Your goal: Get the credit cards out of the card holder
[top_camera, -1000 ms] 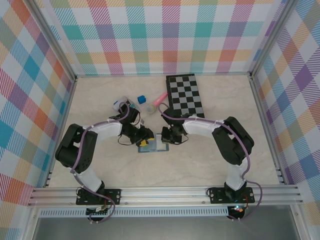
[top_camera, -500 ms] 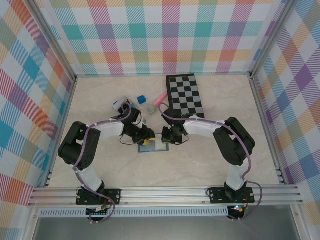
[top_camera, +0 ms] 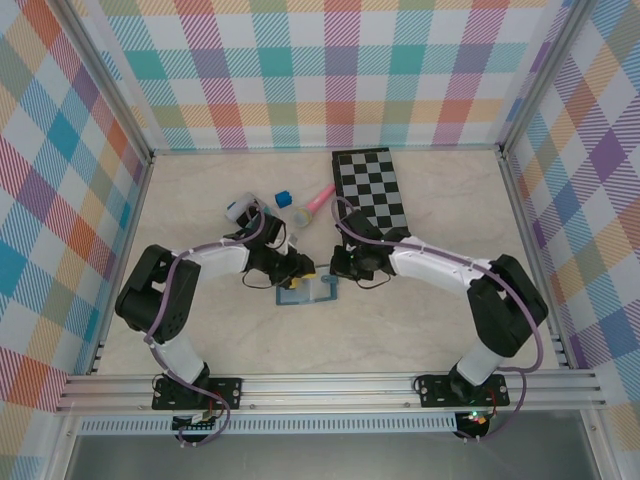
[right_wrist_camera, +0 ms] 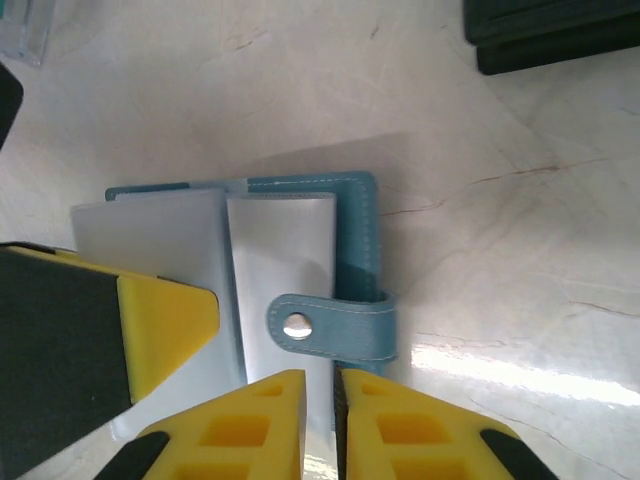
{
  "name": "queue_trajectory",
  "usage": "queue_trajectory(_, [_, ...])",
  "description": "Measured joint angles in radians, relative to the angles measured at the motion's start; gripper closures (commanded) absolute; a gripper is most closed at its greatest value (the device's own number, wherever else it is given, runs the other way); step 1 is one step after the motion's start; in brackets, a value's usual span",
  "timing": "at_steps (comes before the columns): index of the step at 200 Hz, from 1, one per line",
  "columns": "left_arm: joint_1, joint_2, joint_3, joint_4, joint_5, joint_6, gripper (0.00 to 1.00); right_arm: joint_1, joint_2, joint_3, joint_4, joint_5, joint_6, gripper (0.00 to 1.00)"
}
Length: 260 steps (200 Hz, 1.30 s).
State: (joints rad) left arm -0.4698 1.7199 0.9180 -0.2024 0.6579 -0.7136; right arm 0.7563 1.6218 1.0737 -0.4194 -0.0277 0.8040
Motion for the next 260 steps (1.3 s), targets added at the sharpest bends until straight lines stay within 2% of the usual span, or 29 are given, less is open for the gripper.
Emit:
queue_trajectory(46, [-0.061,0.011,0.011,0.085,0.021,-0.045,0.63,0.0,-0.064,-0.064,0.016,0.063,0.02,0.76])
queue_trajectory(74, [-0.073,0.065,0.035,0.107,0.014,-0.056,0.64,0.0,-0.071,-0.072,0.018,0.071,0.025,0.79])
queue_trajectory(102, [-0.073,0.103,0.037,0.105,-0.005,-0.057,0.69,0.0,-0.059,-0.072,0.049,0.027,0.024,0.9])
queue_trajectory(133, [-0.073,0.105,0.037,0.103,-0.024,-0.06,0.78,0.0,0.005,-0.071,0.082,-0.044,0.023,0.96])
queue_trajectory(192, [-0.073,0.105,0.04,0.087,-0.063,-0.074,0.9,0.004,0.102,-0.047,0.068,-0.093,0.034,0.99])
queue_trajectory(260, [-0.073,0.1,0.05,0.063,-0.076,-0.076,0.91,0.011,0.163,-0.022,0.07,-0.15,0.034,0.98])
